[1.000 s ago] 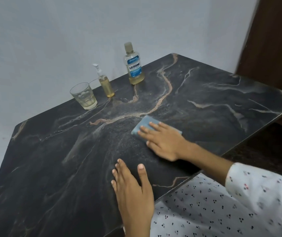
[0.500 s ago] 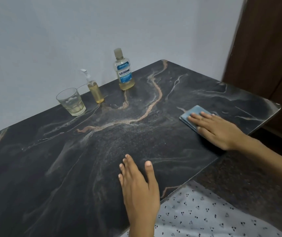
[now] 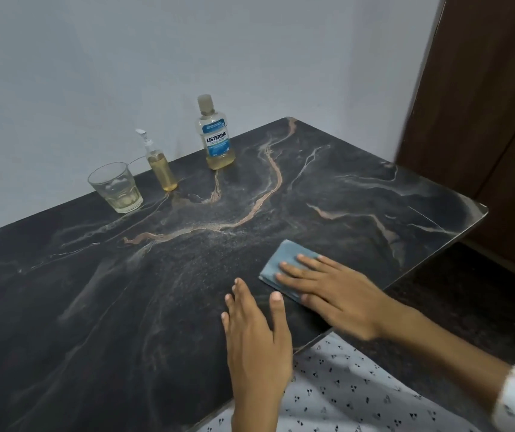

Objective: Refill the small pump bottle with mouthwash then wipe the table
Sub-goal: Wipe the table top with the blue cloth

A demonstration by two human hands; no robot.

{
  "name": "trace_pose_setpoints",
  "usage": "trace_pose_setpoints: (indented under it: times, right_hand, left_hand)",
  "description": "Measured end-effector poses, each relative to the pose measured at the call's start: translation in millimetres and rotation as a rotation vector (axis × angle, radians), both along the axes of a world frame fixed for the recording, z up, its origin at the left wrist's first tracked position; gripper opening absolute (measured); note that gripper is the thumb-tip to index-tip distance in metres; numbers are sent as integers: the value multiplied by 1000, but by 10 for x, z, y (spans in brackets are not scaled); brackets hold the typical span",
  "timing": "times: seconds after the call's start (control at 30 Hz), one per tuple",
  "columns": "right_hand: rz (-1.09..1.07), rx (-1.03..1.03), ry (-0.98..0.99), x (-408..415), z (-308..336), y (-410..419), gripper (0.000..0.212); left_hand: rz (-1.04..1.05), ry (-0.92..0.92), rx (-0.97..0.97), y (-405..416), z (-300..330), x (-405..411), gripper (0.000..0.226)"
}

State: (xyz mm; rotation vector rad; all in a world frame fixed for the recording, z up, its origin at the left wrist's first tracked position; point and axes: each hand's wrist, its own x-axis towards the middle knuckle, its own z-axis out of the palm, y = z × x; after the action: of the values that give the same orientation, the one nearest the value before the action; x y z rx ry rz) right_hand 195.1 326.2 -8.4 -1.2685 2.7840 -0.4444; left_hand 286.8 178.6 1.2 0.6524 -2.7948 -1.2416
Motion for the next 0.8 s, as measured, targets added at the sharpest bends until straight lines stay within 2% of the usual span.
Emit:
trace_pose_setpoints:
  times: [0.1,0.23,0.4,0.5,0.6,0.7,0.8]
  right_hand:
    - [-105,26,-21,0,56,448,45]
    - [-299,70,-9,-437,85,1001,43]
    - [-498,174,-14,-1119,133,857,49]
    - [-434,184,34,-1129,117,435,51]
    - [-239,141,80,-791,33,188,52]
    - [-84,38,58,-393,-16,388,50]
    - [-140,-3,6,-249,22,869,46]
  left_hand:
    - [-15,10,-2,54,2,-11,77]
    - [-47,5,-8,159,8,-39,81]
    - [-74,9,-24,299,2,-85,78]
    - [-80,1,-30,379,6,-128,73]
    - [-90,-6,-53,437,13,-171,74]
    - [-71,-16,-43,488,26,-210,77]
    - [-66,-16,-18,554,30,-253,75]
